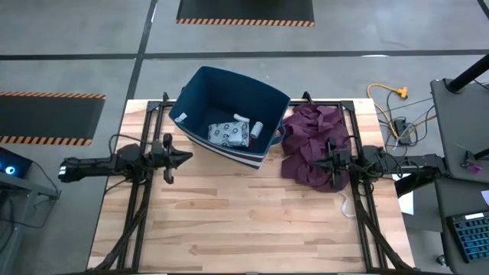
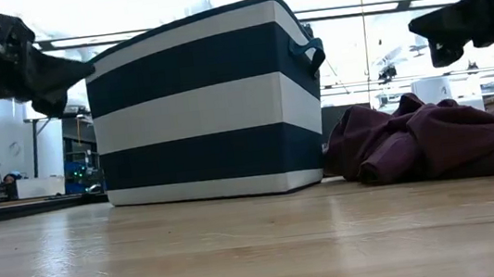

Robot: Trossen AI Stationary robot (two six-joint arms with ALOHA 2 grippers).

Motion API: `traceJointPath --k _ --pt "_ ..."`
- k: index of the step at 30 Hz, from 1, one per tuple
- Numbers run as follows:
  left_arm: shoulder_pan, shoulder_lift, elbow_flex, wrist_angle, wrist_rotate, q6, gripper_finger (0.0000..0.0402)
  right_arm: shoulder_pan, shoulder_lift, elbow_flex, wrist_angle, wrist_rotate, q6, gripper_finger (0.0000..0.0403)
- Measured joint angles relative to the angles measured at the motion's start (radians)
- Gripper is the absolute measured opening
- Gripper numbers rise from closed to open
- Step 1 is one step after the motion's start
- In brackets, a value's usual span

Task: Pick & place medical supplies in basket/bin
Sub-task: Return to Home Position

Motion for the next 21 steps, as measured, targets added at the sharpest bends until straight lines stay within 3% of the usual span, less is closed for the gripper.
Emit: traceJointPath --k 6,21 --pt "0.0 0.018 -0.003 -0.008 -0.003 0.04 0.0 0.0 0.002 0.0 -0.002 0.001 -0.08 0.0009" --pt "0.0 0.152 -0.004 -0.009 -0.002 0.04 0.0 0.0 0.002 0.0 -0.001 0.002 -0.084 0.0009"
